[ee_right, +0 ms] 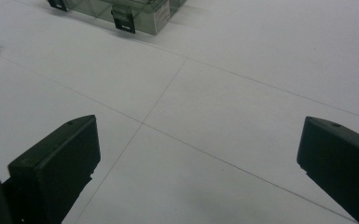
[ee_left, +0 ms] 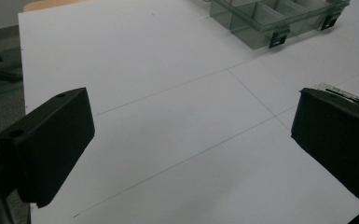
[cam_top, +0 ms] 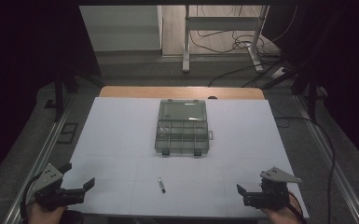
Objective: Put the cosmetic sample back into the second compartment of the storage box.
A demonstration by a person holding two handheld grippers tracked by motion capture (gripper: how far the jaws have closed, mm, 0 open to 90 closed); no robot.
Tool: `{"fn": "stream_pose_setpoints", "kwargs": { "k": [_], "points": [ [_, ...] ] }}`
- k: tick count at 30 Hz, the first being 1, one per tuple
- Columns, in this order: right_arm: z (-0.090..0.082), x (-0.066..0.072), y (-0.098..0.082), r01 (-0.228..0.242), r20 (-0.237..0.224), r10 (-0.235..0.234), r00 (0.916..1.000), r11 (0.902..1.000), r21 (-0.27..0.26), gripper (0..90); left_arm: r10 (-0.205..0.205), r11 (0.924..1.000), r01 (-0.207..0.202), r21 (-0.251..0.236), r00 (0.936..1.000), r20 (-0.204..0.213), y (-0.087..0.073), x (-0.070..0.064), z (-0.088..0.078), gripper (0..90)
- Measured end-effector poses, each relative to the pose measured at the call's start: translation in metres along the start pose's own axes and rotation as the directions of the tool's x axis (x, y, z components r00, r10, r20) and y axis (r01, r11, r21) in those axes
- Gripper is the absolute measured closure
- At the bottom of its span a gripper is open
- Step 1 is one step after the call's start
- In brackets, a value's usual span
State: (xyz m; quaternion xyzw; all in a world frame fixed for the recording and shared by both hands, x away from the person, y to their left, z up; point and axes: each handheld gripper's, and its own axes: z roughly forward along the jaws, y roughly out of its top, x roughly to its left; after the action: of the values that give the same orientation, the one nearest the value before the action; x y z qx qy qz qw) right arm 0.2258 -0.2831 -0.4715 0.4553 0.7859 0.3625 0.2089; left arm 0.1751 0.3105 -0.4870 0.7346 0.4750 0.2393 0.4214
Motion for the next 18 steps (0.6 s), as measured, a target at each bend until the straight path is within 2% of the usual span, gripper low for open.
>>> {"fn": "stream_pose_setpoints", "kwargs": {
  "k": [5, 13, 18],
  "points": [
    [0.0004, 0.0007, 0.0005, 0.006, -0.005, -0.006, 1.0, 1.0, 0.003, 0.0, 0.002, 1.0, -0.002, 0.005, 1.0, 0.003, -0.0001, 0.0003, 0.0003, 0.0],
    [0.0014, -0.0011, 0.0005, -0.009, -0.016, 0.009, 0.9998, 0.9999, 0.014, 0.0, -0.004, 0.9999, 0.004, 0.016, 0.9999, 0.013, 0.0008, 0.0009, 0.0017, 1.0],
    [0.0027, 0.0005, 0.0012, 0.011, -0.02, -0.01, 0.9997, 0.9997, 0.023, 0.0, -0.019, 0.9996, 0.018, 0.019, 0.9998, 0.011, 0.0007, 0.0022, 0.0019, 1.0]
  ]
}}
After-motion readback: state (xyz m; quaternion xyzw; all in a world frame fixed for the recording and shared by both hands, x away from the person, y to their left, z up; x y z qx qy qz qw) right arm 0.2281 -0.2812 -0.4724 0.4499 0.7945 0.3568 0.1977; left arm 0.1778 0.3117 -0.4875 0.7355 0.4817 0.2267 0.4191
